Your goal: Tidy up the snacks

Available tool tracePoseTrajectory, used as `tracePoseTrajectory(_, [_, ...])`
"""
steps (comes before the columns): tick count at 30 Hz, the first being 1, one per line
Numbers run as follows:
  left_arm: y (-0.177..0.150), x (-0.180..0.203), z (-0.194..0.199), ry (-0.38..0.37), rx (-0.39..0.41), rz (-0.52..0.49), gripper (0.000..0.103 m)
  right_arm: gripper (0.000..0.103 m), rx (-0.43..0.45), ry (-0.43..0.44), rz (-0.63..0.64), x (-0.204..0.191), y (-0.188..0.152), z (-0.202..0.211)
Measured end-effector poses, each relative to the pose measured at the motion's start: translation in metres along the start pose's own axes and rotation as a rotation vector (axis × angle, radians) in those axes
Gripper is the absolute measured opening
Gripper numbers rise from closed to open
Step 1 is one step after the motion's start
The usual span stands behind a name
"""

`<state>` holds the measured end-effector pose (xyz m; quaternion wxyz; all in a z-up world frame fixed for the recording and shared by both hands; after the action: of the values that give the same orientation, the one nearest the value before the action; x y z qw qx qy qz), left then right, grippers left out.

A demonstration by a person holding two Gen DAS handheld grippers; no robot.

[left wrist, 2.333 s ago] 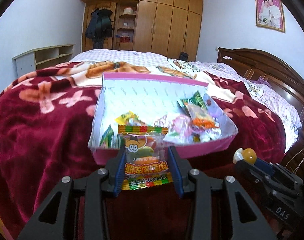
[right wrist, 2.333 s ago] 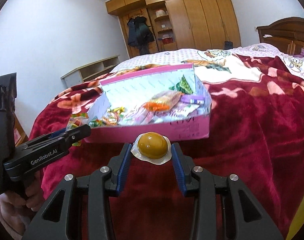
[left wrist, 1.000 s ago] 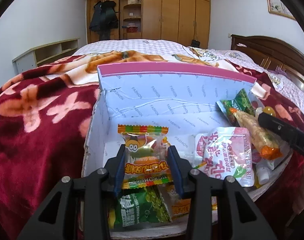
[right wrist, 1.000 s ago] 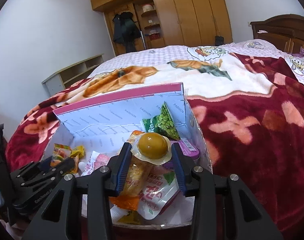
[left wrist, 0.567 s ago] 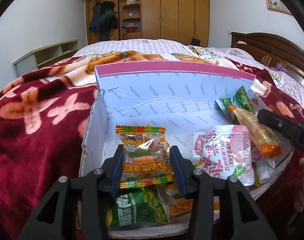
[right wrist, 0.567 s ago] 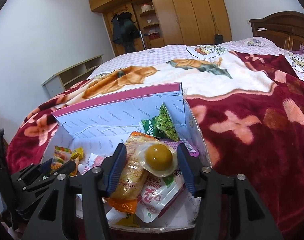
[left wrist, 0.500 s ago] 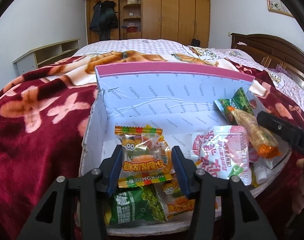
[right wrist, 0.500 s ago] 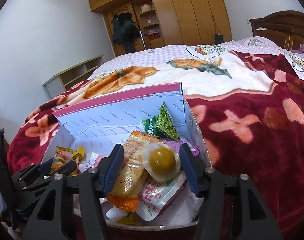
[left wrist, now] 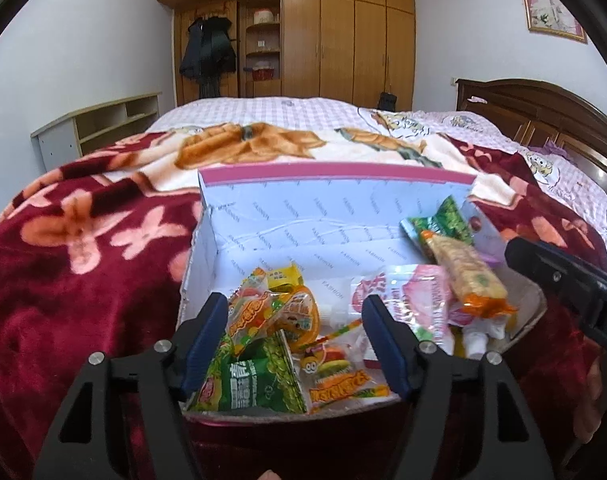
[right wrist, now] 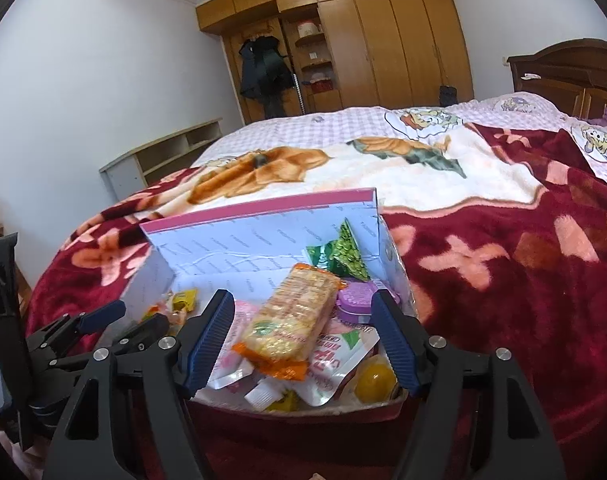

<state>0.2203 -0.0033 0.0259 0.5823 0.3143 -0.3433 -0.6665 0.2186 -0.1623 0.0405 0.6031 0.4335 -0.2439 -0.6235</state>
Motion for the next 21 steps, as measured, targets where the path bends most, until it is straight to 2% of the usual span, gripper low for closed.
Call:
tracePoseTrajectory(10, [-0.004,0.001,0.032,0.016,0.009,0.042,0.076,0.073,0.005,0.023,0.022,-0.014,-0.012,0.028])
tracePoseTrajectory(21, [-0.033,0.004,0.059,0.000,-0.017,0.102,0.076,0.073,-0.019,0.019,0.027,-0.021,-0.046,0.048])
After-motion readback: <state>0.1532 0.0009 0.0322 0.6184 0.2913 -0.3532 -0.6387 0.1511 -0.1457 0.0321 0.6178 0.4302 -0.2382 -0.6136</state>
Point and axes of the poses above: each gripper's, at about its wrist camera, not at the fingertips, and z roughly against the way its jaws point, x to its right, y to its top, the point moved 5 cm from there along -z, roughly the way its jaws point, and after that the axes turned 2 degrees about -z, right-handed, at the moved point
